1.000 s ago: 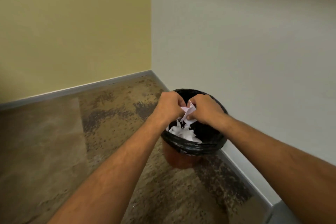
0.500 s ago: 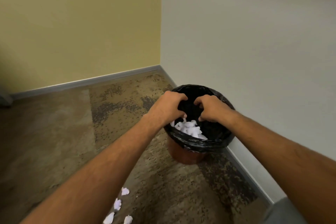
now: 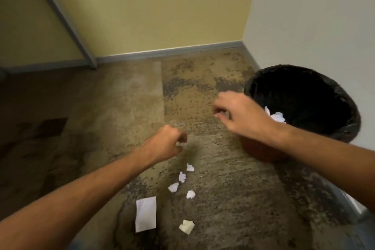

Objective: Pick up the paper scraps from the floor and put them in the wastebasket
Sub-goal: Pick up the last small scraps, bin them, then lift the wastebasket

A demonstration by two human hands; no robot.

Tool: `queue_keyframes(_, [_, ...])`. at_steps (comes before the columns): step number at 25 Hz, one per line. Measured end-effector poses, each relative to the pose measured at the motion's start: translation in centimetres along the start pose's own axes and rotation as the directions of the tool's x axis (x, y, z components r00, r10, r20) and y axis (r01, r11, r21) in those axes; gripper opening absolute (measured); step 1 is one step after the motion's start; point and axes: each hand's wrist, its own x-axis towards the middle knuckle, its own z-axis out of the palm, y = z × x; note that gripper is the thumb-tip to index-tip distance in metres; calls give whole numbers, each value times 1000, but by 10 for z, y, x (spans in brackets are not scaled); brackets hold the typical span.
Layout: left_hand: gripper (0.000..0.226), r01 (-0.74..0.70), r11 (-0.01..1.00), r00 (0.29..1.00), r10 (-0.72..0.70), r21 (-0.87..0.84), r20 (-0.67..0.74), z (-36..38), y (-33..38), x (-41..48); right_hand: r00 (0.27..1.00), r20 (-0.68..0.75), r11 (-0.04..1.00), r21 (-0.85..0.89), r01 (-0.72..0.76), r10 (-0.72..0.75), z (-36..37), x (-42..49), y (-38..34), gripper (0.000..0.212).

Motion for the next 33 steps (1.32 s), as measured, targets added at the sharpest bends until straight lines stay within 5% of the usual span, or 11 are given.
queue_keyframes(3, [26, 2, 985, 976, -40, 175, 213, 52, -32, -43, 937, 350, 1000, 23, 5, -13, 77, -7, -36, 15])
queue_keyframes(6, [43, -50, 943, 900, -100, 329, 424, 78, -44, -81, 642, 766, 991, -108, 73, 36, 130, -17, -64, 68])
queue_keyframes(8, [65, -127, 895, 863, -113, 428, 492, 56, -53, -97, 445, 894, 946, -101, 307, -49, 133, -1, -82, 97])
queue_keyframes(9, [67, -136, 868, 883, -112, 478, 455, 32, -67, -97, 424, 901, 931, -73, 357, -92, 126, 20, -88, 96])
queue_keyframes(11, [62, -99, 863, 950, -66, 495, 305, -45, -97, -99, 498, 854, 926, -52, 373, -152, 100, 73, -94, 82])
queue_keyframes(13, [59, 132, 899, 969, -205, 417, 136, -100, -120, -107, 620, 769, 920, -117, 373, -154, 81, 112, -88, 76])
queue_keyframes(15, [59, 274, 929, 951, -300, 247, 71, -107, -129, -115, 653, 752, 957, -117, 265, -89, 89, 114, -86, 86])
queue_keyframes(18, [71, 321, 940, 918, -339, 114, 206, -2, -114, -129, 587, 799, 990, -140, -26, 129, 157, 59, -86, 112])
queue_keyframes(22, [108, 343, 934, 873, -357, 100, 332, 119, -94, -140, 659, 724, 977, -108, -184, 204, 231, 0, -80, 136])
queue_keyframes(27, [111, 308, 932, 886, -354, 189, 299, 157, -70, -140, 711, 686, 987, -146, -72, 153, 250, -14, -96, 122])
queue_keyframes(33, [101, 257, 908, 895, -353, 331, 272, 165, -54, -147, 730, 681, 981, -174, 86, 57, 263, -25, -109, 69])
